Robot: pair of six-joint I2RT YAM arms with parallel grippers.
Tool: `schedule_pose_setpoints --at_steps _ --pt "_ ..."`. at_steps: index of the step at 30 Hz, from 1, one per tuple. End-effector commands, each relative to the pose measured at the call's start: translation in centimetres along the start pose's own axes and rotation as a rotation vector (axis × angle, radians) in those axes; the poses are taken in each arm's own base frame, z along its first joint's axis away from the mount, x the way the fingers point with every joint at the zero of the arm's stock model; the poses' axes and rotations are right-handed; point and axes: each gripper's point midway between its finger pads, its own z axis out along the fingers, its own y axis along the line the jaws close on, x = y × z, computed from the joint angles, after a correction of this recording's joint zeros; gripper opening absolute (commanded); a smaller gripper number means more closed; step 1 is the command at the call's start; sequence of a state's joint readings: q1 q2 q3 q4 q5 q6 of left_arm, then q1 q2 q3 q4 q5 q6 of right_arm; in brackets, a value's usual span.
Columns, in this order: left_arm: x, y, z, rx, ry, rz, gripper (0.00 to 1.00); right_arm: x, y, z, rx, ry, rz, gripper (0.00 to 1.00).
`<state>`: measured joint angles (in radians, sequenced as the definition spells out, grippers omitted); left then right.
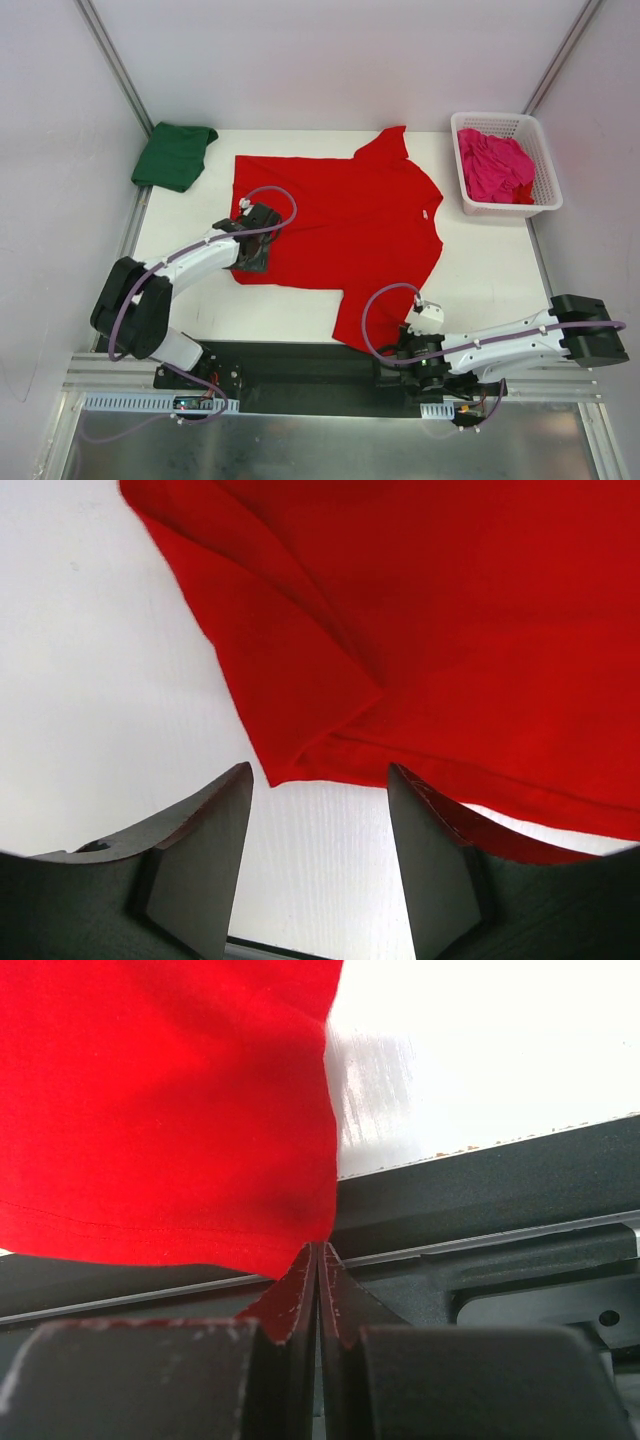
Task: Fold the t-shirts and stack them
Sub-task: Grap the side of the flattened tshirt closest away from the robot with both arms
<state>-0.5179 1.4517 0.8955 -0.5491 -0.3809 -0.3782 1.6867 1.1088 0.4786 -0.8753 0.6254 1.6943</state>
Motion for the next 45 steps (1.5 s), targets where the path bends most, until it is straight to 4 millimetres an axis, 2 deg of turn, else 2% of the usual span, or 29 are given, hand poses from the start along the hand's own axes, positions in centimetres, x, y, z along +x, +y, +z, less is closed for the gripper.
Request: schedule_pose_setpoints --at_steps 1,16,24,28,32,45 --pt "-0.5 0.0 0.1 -0.054 0.002 0.039 0.56 -1.0 0.1 -0.5 -0.008 -0.036 0.013 0.02" --pt "-1.8 -0.3 1.4 -0.132 0.0 0.079 0.55 -1.0 -0.1 -0.3 -0.009 -0.036 0.02 0.02" --pt "-1.7 -1.0 2.1 -0.14 0.018 0.105 0.54 -1.1 -0.5 -0.2 -0.008 -0.034 0.029 0.02" --pt "-1.7 -1.0 2.3 -0.148 0.023 0.111 0.51 -1.1 -0.6 -0.2 -0.006 -0.032 0.028 0.02" --pt "-1.7 -0.9 2.3 -0.157 0.02 0.113 0.41 -1.1 -0.6 -0.2 -0.004 -0.034 0.026 0.02" --pt "-1.7 -0.9 2.5 -0.166 0.027 0.133 0.38 -1.3 -0.5 -0.3 -0.007 -0.038 0.024 0.02"
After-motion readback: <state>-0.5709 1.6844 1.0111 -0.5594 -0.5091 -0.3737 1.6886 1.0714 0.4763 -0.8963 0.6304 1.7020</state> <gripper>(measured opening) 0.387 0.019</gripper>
